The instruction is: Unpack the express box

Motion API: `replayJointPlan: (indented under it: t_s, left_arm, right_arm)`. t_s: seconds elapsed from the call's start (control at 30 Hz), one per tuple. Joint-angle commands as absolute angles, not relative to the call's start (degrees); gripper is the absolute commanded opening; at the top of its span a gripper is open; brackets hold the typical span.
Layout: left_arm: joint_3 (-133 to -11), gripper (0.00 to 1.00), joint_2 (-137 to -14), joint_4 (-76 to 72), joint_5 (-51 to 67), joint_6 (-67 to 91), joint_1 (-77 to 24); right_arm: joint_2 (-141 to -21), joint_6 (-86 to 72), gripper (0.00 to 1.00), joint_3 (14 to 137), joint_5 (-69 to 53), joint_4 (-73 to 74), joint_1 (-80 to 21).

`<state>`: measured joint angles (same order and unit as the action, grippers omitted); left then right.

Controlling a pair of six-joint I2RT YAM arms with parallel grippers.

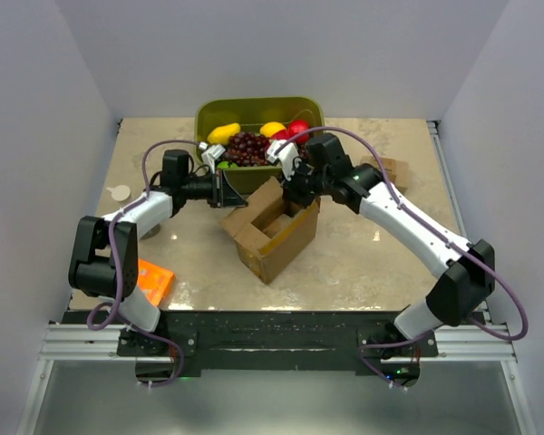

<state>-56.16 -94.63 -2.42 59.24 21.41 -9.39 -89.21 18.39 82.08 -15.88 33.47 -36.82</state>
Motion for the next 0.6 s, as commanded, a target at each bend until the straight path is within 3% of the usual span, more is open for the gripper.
replayJointPlan:
  t_s: [0.0, 0.23, 0.43, 0.53, 0.57]
  left_arm:
    - [-57.7, 0.00, -93.9, -3.5, 59.0, 20.0, -9.1]
    - [-56.7, 0.00, -92.3, -5.7, 60.7, 21.6, -9.3]
    - [-56.4, 0.00, -91.1, -4.6, 59.7, 20.3, -9.3]
    - [-56.5, 0.00, -90.2, -4.1, 58.9, 19.6, -9.3]
    - [-56.5, 0.00, -90.0, -4.2, 59.1, 19.6, -9.3]
  right_arm:
    - [-90.3, 20.6, 0.00, 81.0, -17.1, 37.9, -37.4]
    - [-97.7, 14.6, 0.02, 77.8, -12.6, 29.9, -37.6]
    - [-97.0, 15.1, 0.02, 76.9, -12.7, 34.8, -37.6]
    - [-91.3, 13.1, 0.11, 69.7, -11.3, 35.2, -37.8]
    - [-90.4, 12.6, 0.29, 67.8, -10.3, 34.5, -37.9]
